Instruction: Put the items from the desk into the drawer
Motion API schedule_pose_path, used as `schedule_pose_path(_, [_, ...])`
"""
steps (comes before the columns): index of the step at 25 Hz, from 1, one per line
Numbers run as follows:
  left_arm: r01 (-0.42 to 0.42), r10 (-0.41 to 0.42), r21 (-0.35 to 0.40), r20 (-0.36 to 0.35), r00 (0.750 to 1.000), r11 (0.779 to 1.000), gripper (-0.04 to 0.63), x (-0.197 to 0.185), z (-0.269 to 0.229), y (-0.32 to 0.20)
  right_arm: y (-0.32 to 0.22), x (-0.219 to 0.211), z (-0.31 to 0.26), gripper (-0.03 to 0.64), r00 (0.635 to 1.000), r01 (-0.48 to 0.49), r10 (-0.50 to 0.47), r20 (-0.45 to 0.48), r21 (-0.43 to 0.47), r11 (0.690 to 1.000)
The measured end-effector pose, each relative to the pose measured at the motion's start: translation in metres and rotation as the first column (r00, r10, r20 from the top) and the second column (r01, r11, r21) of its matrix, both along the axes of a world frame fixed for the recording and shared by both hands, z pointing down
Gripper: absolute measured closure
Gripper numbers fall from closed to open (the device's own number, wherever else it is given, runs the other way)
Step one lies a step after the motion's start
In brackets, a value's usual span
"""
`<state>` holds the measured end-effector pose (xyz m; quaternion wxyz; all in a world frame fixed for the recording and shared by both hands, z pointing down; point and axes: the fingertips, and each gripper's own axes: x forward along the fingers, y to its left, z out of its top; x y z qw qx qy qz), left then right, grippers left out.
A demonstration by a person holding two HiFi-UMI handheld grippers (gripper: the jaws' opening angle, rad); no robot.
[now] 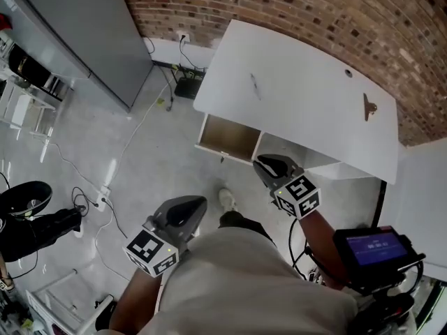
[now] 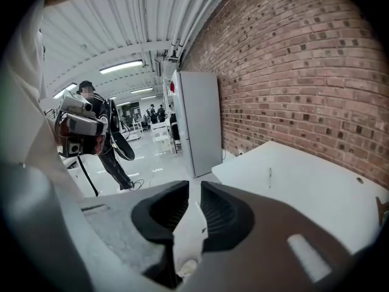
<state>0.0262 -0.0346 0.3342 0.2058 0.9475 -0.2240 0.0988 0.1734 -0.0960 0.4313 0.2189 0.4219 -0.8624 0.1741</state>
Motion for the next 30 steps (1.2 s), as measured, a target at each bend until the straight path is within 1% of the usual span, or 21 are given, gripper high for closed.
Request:
schedule_pose_path(4, [0.059,-0.059,-0.002,0.025,0.998,0.998,0.591,0.018,0.001,-0.042,-0.062,0.03,0.02,0.555,1.0,-0.003,0.003,-0.008,-0.014,1.0])
schedule_pose_path(9, [0.133,-0.132,-0.007,0.04,0.99,0.991,0.591,0.037,-0.002,-0.079,-0.131,0.066,0.057,0.555,1.0,-0.022,0.022,-0.004,-0.067,0.998])
schedule_pose_path(14, [0.188,-0.188,0.004,0.064,0.98,0.982,0.589,0.043,0.001,-0.112,-0.194,0.091,0.096,0.546,0.998,-0.044,0.041,-0.038,-0.08,0.996])
schedule_pose_path(21, [0.224,-0.222,-0.015,0.102,0.97,0.974,0.566,0.038,0.004,-0.118,-0.245,0.112,0.134,0.514,0.991,-0.114,0.104,-0.087,-0.117,0.987])
schedule_pose_path(30, [0.278,-0.271,-0.054,0.115,0.956,0.959,0.566,0.022,0.012,-0.12,-0.303,0.129,0.181,0.514,0.973,-0.183,0.154,-0.174,-0.164,0.969])
